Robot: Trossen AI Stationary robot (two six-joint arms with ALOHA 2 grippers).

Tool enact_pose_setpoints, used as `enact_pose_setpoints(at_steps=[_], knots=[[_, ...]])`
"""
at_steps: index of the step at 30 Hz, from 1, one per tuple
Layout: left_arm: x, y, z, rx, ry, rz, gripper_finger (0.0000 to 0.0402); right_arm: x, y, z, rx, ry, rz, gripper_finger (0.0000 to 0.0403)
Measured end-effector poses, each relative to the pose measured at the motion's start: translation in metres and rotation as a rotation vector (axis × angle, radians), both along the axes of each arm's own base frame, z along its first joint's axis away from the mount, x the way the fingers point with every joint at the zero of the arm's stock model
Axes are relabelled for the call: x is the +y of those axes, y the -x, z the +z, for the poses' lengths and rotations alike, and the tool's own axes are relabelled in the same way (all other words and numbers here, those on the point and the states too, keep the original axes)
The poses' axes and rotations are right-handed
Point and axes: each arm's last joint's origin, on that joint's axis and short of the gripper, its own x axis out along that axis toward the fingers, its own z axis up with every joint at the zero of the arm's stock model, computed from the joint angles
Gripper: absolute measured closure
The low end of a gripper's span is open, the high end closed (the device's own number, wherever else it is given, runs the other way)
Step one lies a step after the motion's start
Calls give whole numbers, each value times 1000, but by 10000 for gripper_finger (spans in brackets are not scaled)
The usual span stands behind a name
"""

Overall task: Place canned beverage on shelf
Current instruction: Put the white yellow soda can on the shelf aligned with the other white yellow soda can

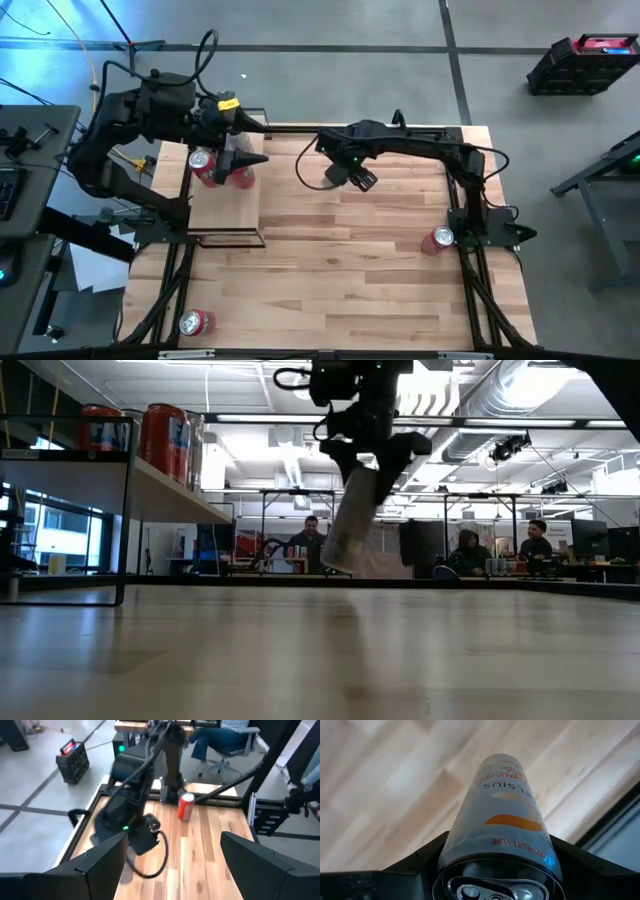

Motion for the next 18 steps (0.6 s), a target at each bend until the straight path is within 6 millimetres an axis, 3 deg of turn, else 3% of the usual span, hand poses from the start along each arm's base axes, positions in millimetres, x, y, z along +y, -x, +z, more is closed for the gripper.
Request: enact_pose_setpoints(at_steps=[5, 11, 18], knots=[[-2, 17, 3, -2, -25, -14, 92, 17, 6, -1, 121, 68, 24, 143], [-4, 30, 7, -27, -53, -27, 92, 38, 13, -3, 204, -91, 42, 143], [-4, 31, 8, -29, -60, -30, 92, 40, 6, -15, 227, -123, 45, 143]])
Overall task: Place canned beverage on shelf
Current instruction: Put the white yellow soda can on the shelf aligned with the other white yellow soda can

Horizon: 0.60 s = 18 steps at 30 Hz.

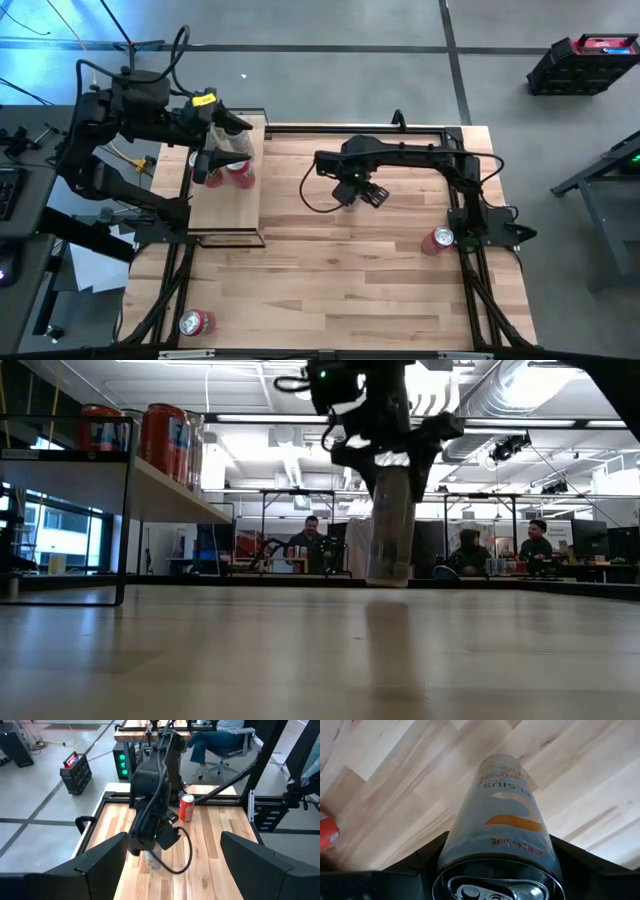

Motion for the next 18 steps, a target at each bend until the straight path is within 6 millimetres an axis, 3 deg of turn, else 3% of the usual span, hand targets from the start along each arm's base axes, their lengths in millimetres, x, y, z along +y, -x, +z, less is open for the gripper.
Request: enact_pose_setpoints(at_steps=[8, 18], knots=[[0, -3, -1, 6, 8, 3, 92, -6, -6, -9, 3, 18, -10, 140], [0, -3, -1, 7, 8, 4, 92, -7, -12, -9, -64, 30, -47, 105]])
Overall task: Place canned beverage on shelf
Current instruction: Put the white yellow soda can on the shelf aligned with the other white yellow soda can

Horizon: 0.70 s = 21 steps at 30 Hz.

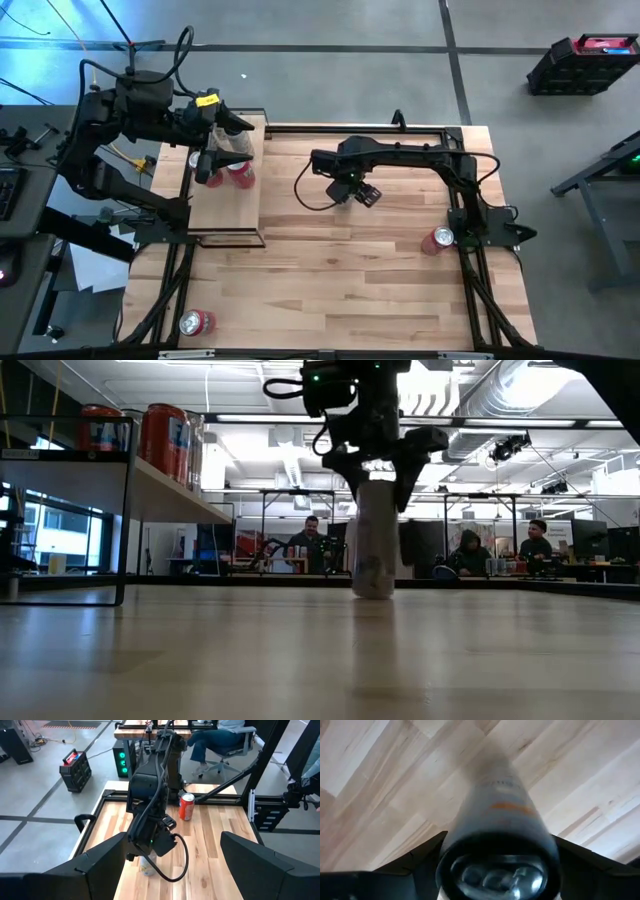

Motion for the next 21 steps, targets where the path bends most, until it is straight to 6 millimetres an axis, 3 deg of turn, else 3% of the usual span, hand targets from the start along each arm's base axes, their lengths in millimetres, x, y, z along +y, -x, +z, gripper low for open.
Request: enact_pose_setpoints(at_steps=[12, 21], knots=[[0, 0, 0, 0, 0, 1, 92, -4, -3, 1, -15, 118, -12, 60], [0, 0, 0, 0, -1, 1, 92, -8, -5, 2, -16, 248, 36, 54]])
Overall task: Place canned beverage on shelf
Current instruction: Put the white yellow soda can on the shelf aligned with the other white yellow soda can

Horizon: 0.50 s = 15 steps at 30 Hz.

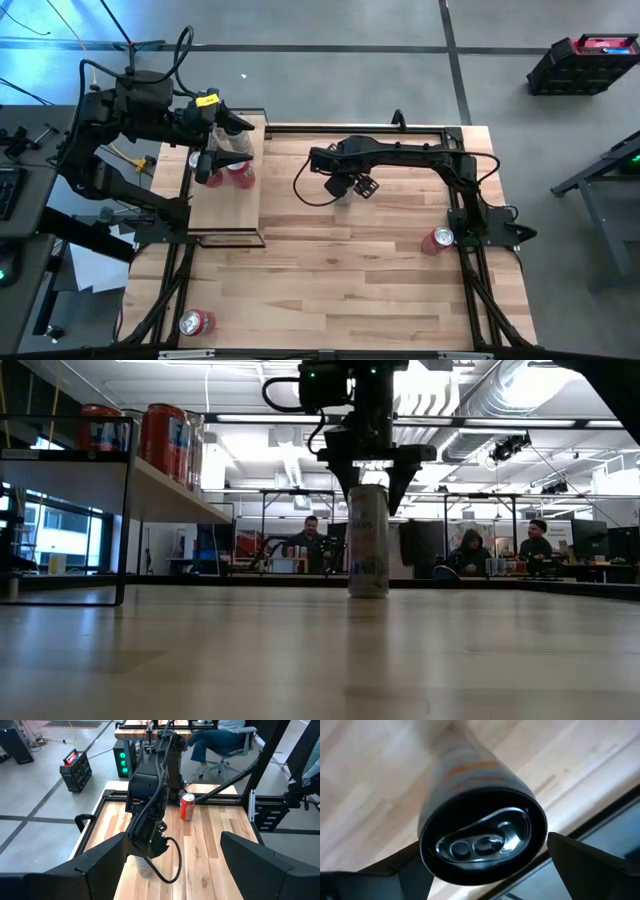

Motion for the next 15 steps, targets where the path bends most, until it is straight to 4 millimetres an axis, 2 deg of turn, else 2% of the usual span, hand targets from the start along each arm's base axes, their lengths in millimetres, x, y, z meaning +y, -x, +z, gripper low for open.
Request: enact_pose_setpoints(at_steps=[15], knots=[[0, 0, 0, 2, -17, -7, 92, -8, -20, 7, -148, 218, 69, 54]])
